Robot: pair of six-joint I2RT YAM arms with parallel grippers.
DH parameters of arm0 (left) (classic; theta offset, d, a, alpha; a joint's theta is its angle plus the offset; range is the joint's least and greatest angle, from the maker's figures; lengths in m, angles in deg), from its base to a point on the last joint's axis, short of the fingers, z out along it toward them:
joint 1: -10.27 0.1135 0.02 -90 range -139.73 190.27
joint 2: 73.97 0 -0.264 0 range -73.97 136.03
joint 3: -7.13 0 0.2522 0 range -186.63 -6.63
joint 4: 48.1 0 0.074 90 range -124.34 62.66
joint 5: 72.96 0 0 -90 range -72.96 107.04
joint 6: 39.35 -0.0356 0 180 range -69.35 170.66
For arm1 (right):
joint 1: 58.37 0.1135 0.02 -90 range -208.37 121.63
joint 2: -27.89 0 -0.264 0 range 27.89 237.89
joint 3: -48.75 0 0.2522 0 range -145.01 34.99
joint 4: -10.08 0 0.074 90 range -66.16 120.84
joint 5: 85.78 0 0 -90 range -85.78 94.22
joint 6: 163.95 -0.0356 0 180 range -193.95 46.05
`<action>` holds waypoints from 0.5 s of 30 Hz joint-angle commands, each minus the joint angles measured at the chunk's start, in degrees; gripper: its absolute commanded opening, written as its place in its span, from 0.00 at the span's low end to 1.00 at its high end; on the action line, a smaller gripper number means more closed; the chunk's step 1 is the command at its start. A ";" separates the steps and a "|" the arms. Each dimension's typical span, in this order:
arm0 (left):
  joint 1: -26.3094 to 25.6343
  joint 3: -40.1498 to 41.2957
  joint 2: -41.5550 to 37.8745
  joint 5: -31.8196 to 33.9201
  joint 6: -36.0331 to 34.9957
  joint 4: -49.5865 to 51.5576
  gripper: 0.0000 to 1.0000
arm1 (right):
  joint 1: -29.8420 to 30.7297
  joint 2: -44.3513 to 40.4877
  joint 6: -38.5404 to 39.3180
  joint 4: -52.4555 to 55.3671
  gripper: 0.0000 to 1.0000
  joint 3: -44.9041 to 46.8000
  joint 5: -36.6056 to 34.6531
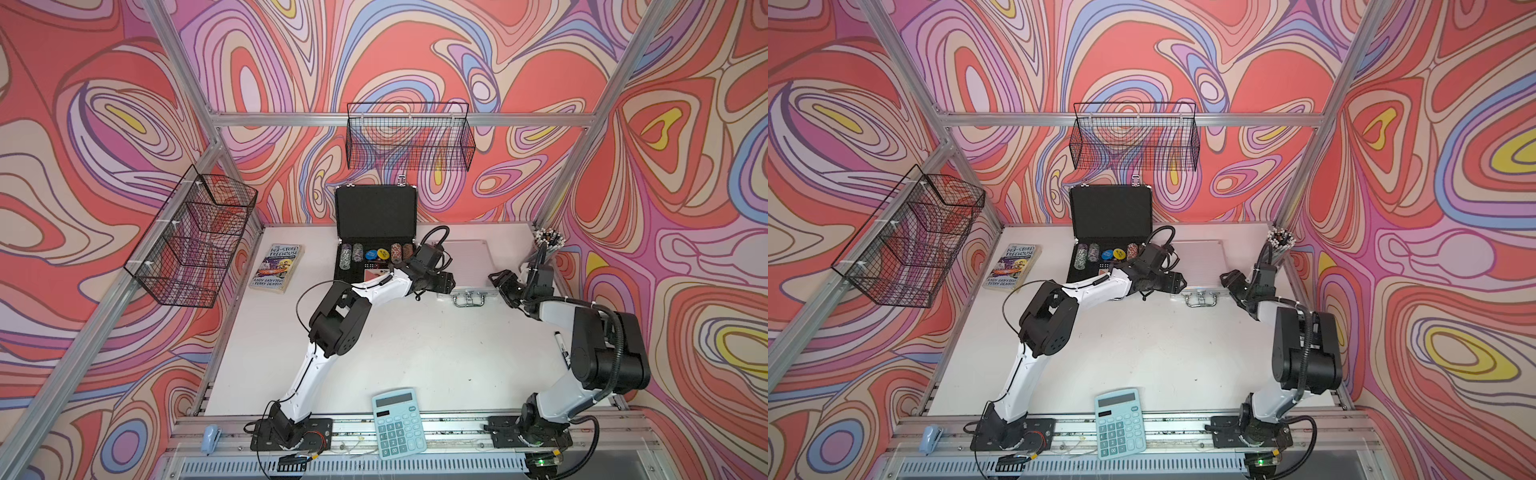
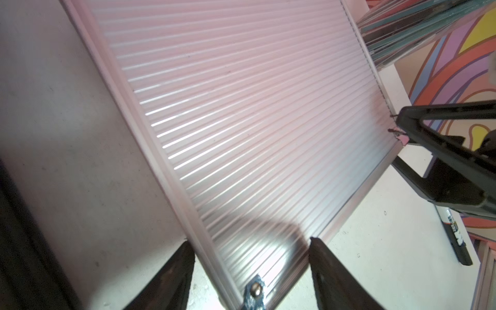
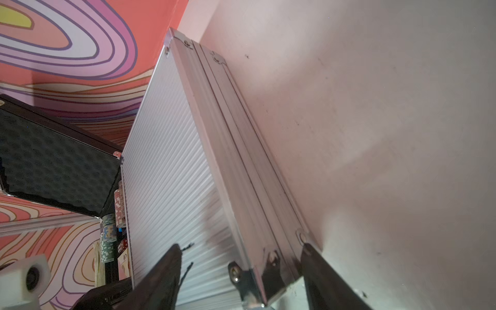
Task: Open the poker set cases
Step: Open the case lid on the poker set case.
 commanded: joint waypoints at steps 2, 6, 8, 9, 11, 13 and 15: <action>-1.32 1.26 -0.94 -2.71 -0.47 -0.45 0.68 | 1.64 -2.03 -4.88 -4.27 0.71 1.07 8.87; -1.33 0.85 -1.20 -2.72 -0.55 -0.55 0.68 | 1.65 -2.14 -6.89 -5.60 0.71 1.56 8.94; -1.23 0.06 -1.16 -2.81 -0.86 0.04 0.68 | 1.63 -2.60 -7.65 -5.96 0.71 1.62 8.95; -1.24 -0.19 -1.20 -2.77 -0.94 0.20 0.68 | 1.63 -2.90 -8.01 -6.15 0.71 1.63 9.00; -1.20 -0.49 -1.29 -2.81 -0.86 0.24 0.68 | 1.63 -3.55 -8.47 -6.16 0.71 1.63 8.74; -1.25 -0.47 -1.53 -2.81 -0.71 0.03 0.68 | 1.63 -4.10 -8.77 -5.92 0.71 1.60 8.40; -1.23 -0.56 -1.67 -2.81 -0.63 -0.06 0.68 | 1.58 -4.57 -8.85 -5.64 0.71 1.45 8.37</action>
